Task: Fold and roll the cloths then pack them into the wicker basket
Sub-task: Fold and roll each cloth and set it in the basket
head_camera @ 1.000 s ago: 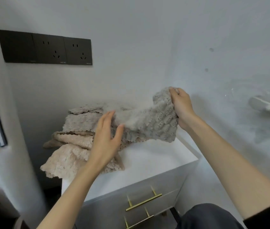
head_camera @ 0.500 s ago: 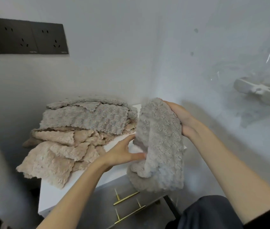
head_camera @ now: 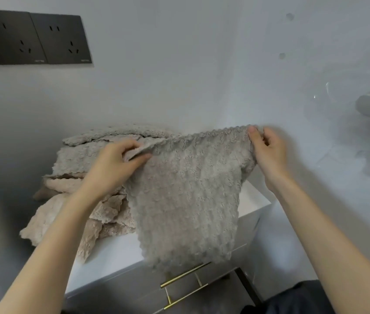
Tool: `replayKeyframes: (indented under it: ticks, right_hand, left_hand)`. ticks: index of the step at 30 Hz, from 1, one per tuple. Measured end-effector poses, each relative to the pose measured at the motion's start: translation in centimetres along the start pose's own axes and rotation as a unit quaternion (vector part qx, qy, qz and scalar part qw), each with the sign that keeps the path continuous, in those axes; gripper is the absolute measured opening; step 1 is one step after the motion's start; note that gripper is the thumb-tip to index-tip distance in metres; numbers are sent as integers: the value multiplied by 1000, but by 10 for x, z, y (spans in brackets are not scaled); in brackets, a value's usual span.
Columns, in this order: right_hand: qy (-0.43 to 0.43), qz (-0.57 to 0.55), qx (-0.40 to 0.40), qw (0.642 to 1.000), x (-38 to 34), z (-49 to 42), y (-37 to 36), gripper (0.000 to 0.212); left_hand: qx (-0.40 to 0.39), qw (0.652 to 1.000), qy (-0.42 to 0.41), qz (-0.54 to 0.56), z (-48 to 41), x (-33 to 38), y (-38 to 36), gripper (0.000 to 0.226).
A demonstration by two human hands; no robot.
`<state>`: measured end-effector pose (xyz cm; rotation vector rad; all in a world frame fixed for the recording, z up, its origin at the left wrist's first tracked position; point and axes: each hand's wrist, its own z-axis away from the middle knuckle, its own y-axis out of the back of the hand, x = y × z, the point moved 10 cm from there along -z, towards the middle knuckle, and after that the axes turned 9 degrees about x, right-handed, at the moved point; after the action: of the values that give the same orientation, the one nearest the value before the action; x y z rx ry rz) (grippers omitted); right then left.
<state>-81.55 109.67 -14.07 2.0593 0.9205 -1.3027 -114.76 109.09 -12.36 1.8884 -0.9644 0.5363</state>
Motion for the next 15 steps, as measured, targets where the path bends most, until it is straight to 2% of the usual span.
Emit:
replayKeyframes:
  ticks: [3, 6, 8, 10, 12, 13, 15]
  right_hand:
    - [66, 33, 29, 997, -15, -4, 8, 45]
    - [61, 54, 5, 997, -19, -9, 6, 45]
    - [2, 11, -24, 1000, -15, -9, 4, 41]
    - [-80, -71, -60, 992, -11, -6, 1, 32]
    - [-131, -128, -90, 979, -12, 0, -3, 23]
    - [-149, -148, -101, 972, -13, 3, -6, 19]
    - [-180, -193, -126, 956, -13, 12, -15, 16]
  left_hand:
    - [100, 992, -52, -60, -5, 13, 25, 9]
    - [171, 977, -69, -111, -6, 23, 39, 11]
    - [188, 977, -51, -85, -7, 21, 40, 12]
    - [183, 982, 0, 34, -7, 12, 36, 13]
    - [190, 970, 45, 147, -8, 4, 33, 14]
    - [199, 965, 48, 164, -8, 2, 33, 14]
    - [221, 966, 28, 131, -8, 3, 35, 11]
